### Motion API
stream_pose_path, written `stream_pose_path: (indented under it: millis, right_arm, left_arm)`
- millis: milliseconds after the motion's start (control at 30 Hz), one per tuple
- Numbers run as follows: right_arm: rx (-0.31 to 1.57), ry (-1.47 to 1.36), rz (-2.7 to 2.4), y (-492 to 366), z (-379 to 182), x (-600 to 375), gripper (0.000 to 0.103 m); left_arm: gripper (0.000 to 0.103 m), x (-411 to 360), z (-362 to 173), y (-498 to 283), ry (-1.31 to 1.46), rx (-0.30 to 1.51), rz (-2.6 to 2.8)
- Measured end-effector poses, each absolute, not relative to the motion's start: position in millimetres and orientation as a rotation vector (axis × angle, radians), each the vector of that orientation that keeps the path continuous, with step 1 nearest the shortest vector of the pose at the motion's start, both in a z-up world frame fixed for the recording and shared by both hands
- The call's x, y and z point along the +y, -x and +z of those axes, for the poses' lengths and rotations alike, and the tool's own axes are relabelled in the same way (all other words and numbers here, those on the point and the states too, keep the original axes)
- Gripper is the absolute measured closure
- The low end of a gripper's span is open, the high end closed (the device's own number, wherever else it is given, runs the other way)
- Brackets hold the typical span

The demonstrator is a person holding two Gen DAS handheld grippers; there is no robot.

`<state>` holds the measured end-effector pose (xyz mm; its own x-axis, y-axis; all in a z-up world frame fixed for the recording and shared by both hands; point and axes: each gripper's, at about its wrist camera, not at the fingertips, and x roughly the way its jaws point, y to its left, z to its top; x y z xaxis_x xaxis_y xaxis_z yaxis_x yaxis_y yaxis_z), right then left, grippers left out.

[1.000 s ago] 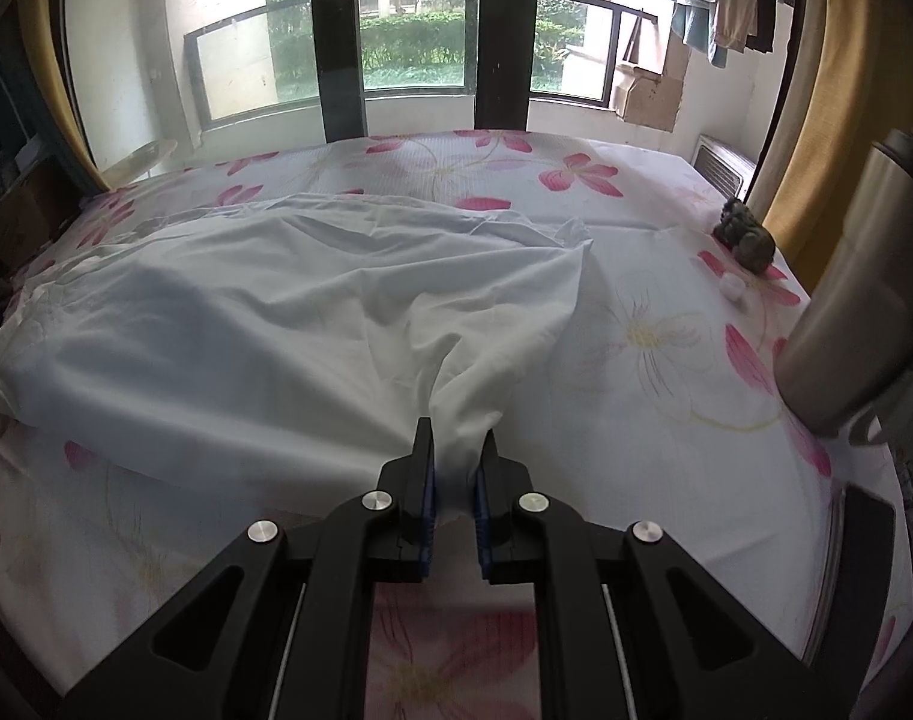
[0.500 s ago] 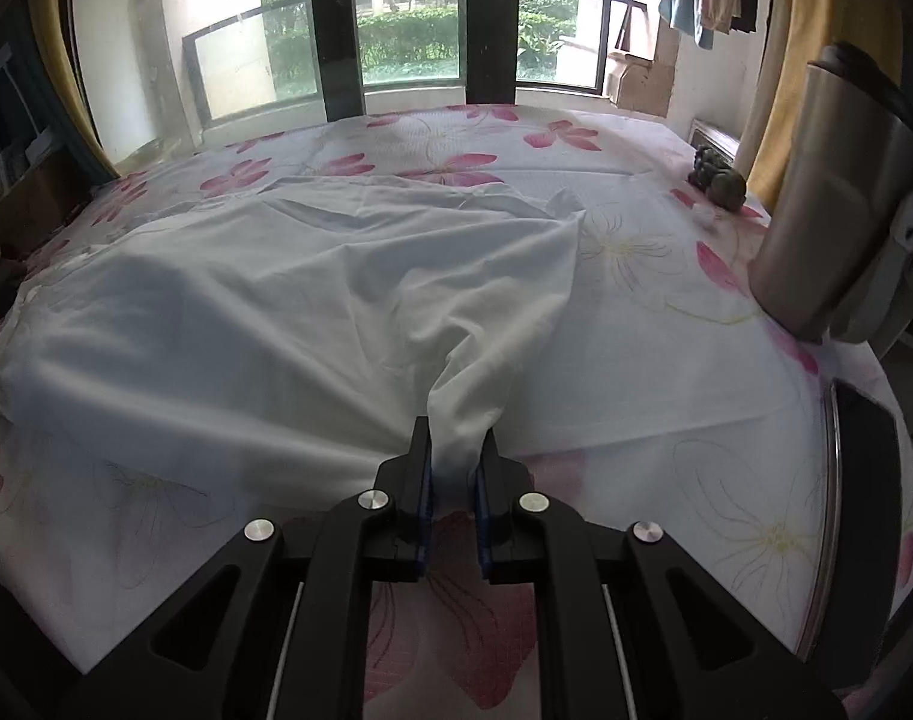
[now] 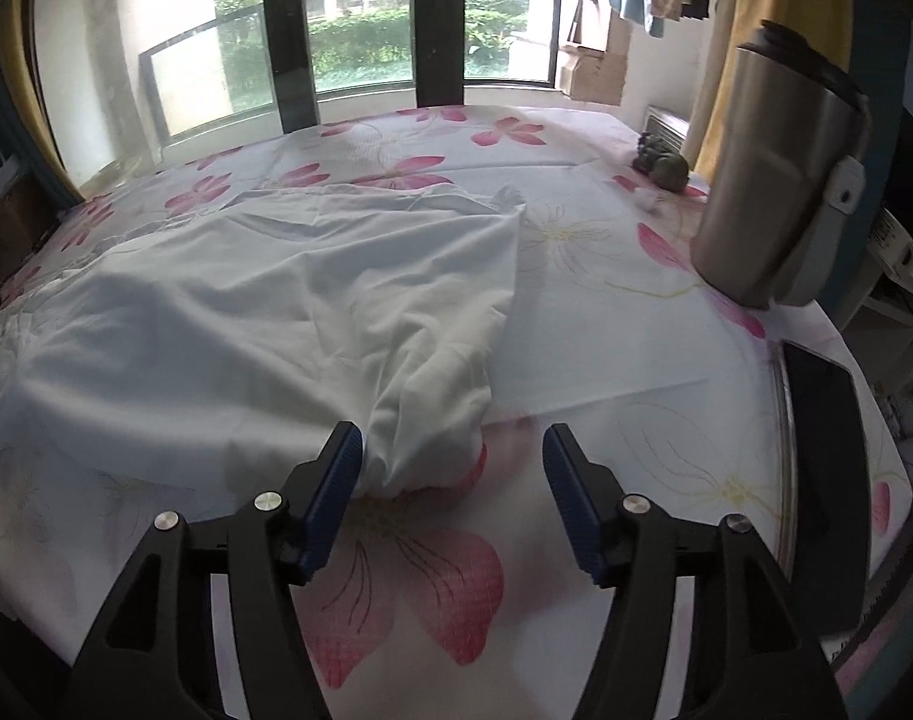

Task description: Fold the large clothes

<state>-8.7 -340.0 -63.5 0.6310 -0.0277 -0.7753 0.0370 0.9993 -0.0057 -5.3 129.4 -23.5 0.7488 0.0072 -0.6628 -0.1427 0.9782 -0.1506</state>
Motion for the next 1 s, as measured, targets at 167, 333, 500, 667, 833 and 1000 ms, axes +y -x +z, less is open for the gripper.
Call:
stream_pose_path:
  millis: [167, 333, 500, 667, 833, 1000]
  right_arm:
    - [0.875, -0.026, -0.028, 19, -55, -334, 0.039]
    - [0.887, -0.073, 0.005, 29, -59, -325, 0.029]
    - [0.921, -0.154, 0.046, 33, -72, -315, 0.029]
    - [0.912, -0.208, 0.079, 27, -77, -303, 0.020]
    - [0.887, -0.307, 0.114, 14, -78, -302, 0.012]
    - [0.866, -0.389, 0.138, -9, -79, -301, 0.008]
  left_arm:
    - [0.046, 100, -12, -20, 0.213, 0.698, -0.014]
    - [0.046, 52, -26, -50, 0.208, 0.752, -0.125]
    - [0.046, 12, -36, -75, 0.186, 0.788, -0.212]
    - [0.046, -13, -41, -93, 0.154, 0.802, -0.256]
    - [0.046, -24, -58, -114, 0.138, 0.848, -0.256]
    - [0.045, -34, -78, -123, 0.099, 0.890, -0.232]
